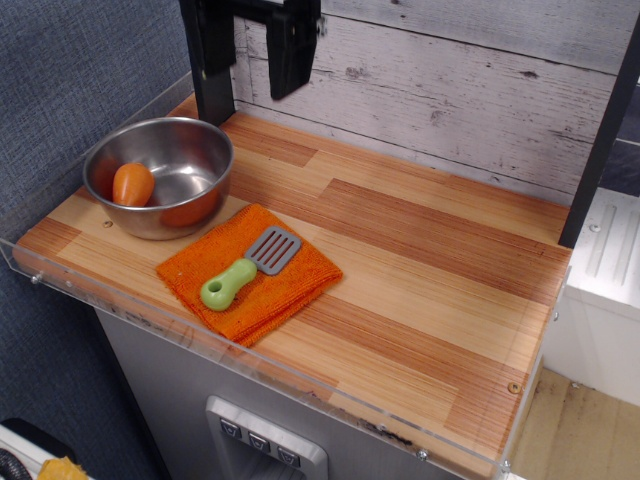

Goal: Pick up the green spatula and place it on the back corner of the counter

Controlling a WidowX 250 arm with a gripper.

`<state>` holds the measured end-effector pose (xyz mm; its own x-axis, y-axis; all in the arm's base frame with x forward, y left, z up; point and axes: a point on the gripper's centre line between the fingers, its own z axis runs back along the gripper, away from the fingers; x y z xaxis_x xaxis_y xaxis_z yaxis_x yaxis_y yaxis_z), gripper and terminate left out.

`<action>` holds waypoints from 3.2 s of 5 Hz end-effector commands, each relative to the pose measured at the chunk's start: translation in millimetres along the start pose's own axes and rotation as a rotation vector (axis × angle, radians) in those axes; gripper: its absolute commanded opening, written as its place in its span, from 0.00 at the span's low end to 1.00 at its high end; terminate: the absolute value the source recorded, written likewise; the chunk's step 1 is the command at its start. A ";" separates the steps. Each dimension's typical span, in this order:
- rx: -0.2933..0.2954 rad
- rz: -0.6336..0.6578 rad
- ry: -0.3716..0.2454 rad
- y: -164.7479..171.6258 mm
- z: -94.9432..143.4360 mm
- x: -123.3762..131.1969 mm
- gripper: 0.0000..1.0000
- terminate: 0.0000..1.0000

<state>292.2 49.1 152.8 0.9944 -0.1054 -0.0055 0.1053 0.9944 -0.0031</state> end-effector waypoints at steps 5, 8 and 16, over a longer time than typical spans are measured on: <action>0.140 -0.011 -0.031 7.6 -90.8 -52.3 1.00 0.00; 0.096 -0.033 -0.002 13.2 -120.3 -51.7 1.00 0.00; 0.102 0.022 -0.071 -45.8 -19.3 9.5 0.00 0.00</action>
<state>297.3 -2.9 119.6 0.9969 -0.0776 0.0134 0.0761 0.9932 0.0882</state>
